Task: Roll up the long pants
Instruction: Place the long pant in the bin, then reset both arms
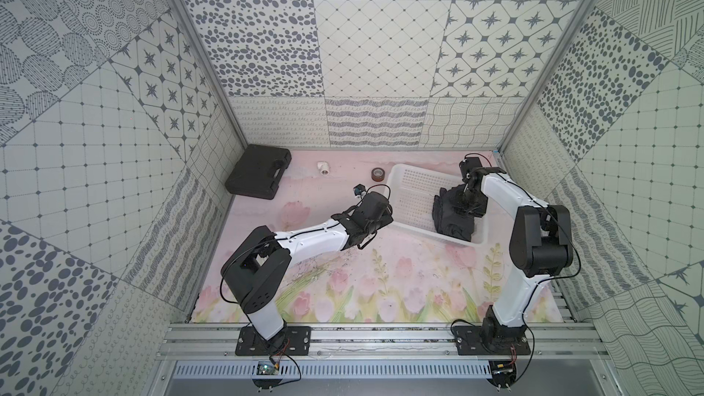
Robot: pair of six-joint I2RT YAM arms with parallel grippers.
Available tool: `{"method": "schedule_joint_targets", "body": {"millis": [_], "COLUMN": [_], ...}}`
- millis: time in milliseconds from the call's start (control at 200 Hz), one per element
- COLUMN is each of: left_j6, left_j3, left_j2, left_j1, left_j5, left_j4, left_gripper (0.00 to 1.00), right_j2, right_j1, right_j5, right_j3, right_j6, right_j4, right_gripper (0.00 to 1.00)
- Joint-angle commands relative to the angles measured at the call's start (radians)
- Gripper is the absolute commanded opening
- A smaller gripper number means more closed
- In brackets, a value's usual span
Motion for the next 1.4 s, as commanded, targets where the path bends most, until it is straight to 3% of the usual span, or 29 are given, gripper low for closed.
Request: {"method": "schedule_joint_targets", "body": {"millis": [0,55,125,250,285,300,570,665,800,880,986,1101,1166,1296,1396], "left_j6": [0.053,0.089,0.158,0.235,0.250,0.251,0.327,0.516,0.808,0.847,0.847,0.824,0.806,0.828,0.926], "left_j3": [0.022,0.058,0.115,0.193,0.186,0.185,0.096,0.072,0.035,-0.012,-0.125,-0.262,-0.319,-0.385,-0.427], "left_j2": [0.003,0.018,0.037,0.061,0.055,0.052,-0.120,-0.209,-0.284,-0.324,-0.399,-0.470,-0.477,-0.452,-0.435], "left_j1": [0.021,0.023,0.023,0.036,0.043,0.045,0.146,0.233,0.376,0.464,0.546,0.607,0.615,0.615,0.615], "left_j5": [-0.296,-0.259,-0.205,-0.113,-0.088,-0.083,-0.040,-0.001,0.044,0.053,0.039,0.106,0.107,0.099,0.080], "left_j4": [-0.018,-0.043,-0.087,-0.193,-0.193,-0.202,-0.276,-0.308,-0.360,-0.364,-0.293,-0.159,-0.089,0.026,0.119], "left_gripper": [0.00,0.00,0.30,0.56,0.94,0.99,1.00,1.00,0.99,1.00,0.99,0.99,1.00,0.99,1.00], "right_j2": [0.107,0.076,-0.012,-0.136,-0.161,-0.171,-0.347,-0.428,-0.590,-0.659,-0.678,-0.752,-0.787,-0.743,-0.671], "right_j1": [-0.048,-0.039,-0.010,0.017,0.021,0.021,0.021,-0.013,-0.051,-0.066,-0.070,-0.075,-0.086,-0.106,-0.106], "right_j5": [0.217,0.193,0.159,0.099,0.095,0.089,0.052,0.017,0.061,0.036,0.065,0.088,0.074,-0.085,-0.150], "right_j3": [-0.061,-0.051,-0.058,0.003,0.031,0.041,0.096,-0.058,-0.418,-0.564,-0.623,-0.713,-0.787,-0.913,-0.986], "right_j6": [-0.017,0.005,0.014,0.035,0.032,0.029,-0.063,-0.146,-0.244,-0.292,-0.317,-0.326,-0.328,-0.310,-0.285], "right_j4": [-0.095,-0.085,-0.037,-0.013,-0.015,-0.015,0.048,0.231,0.720,0.905,0.951,1.046,1.134,1.314,1.471], "right_gripper": [0.96,0.96,0.97,0.96,0.97,0.97,0.96,0.97,0.97,0.97,0.97,0.97,0.96,0.96,0.97]}}
